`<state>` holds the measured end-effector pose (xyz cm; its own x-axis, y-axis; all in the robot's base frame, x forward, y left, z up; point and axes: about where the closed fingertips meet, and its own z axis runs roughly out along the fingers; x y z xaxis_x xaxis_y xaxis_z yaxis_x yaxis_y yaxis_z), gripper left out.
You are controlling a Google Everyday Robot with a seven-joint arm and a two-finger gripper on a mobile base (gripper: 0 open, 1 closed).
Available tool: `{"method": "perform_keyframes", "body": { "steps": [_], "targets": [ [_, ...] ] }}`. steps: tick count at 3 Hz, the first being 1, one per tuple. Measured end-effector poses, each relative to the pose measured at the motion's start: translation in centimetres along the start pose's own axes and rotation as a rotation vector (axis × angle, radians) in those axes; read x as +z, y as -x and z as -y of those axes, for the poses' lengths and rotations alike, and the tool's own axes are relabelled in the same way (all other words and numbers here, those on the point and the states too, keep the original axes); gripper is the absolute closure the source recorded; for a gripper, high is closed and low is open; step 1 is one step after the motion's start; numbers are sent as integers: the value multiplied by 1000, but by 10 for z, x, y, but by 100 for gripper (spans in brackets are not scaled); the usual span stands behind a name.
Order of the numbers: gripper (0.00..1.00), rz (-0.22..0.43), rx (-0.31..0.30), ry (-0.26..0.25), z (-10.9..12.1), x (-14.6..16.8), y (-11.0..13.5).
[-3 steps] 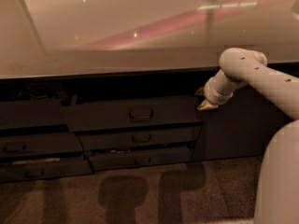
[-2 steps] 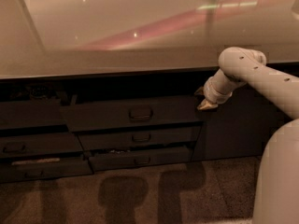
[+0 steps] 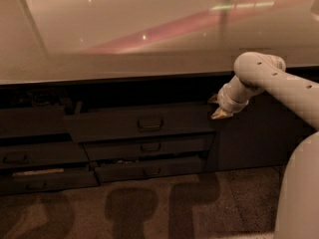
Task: Open top drawer
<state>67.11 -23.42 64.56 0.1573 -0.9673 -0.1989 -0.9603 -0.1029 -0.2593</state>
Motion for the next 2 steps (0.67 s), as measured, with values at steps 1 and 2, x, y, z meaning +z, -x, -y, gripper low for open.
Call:
{"method": "perform_keyframes", "body": {
  "steps": [1,2],
  "targets": [
    [100,-3,-7,0,-8,1,-1],
    [100,-3,-7,0,-7,-2,0]
  ]
}}
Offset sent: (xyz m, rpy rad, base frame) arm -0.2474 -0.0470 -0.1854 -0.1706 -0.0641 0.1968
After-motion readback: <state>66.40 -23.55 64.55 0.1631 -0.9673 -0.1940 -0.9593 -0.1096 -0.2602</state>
